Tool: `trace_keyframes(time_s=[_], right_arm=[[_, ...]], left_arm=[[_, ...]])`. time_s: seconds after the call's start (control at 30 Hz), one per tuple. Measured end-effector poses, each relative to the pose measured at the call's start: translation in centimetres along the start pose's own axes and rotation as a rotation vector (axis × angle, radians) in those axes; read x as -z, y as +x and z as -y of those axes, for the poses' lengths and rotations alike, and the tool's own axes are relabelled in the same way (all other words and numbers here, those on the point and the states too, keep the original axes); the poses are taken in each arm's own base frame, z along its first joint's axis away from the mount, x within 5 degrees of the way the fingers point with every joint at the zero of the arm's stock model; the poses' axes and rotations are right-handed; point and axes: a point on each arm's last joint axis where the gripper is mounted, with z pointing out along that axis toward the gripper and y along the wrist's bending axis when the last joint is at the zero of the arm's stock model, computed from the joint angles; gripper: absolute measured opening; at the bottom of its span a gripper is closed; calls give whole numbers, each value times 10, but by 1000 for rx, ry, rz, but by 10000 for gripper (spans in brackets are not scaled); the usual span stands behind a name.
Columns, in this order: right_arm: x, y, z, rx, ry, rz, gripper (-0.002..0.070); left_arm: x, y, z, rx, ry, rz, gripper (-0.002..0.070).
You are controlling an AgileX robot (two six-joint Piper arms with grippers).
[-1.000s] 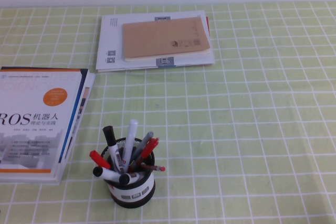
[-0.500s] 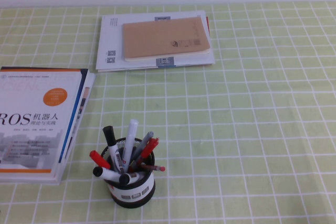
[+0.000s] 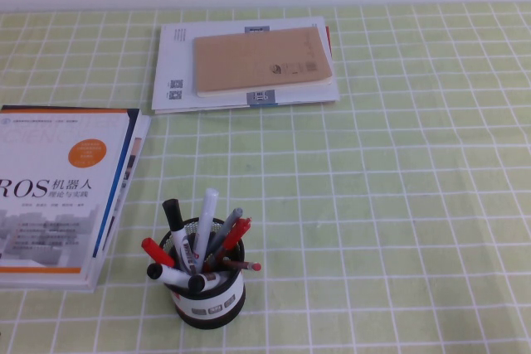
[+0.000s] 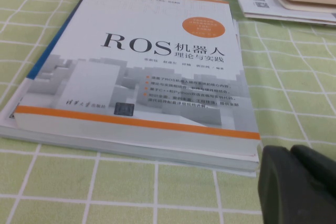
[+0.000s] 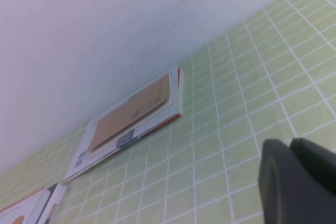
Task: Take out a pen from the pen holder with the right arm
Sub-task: 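Take a marker out of the pen holder and lay it on the table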
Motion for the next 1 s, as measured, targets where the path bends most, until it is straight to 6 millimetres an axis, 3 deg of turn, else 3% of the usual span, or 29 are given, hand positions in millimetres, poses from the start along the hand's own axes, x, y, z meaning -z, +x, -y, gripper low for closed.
trace_keyframes(time_s=[0.23,0.47,0.7,1.0], right_arm=[[0,0,0,-10,-1,4,-14],[-5,-26,-29,54,-16,-117,-14],[-32,-51,-51,181,51,-380,-14],[-71,-61,-53,249,110,-583,-14]], left_arm=[[0,0,0,0,0,0,-8],[0,0,0,0,0,0,-8],[0,0,0,0,0,0,-8],[0,0,0,0,0,0,-8]])
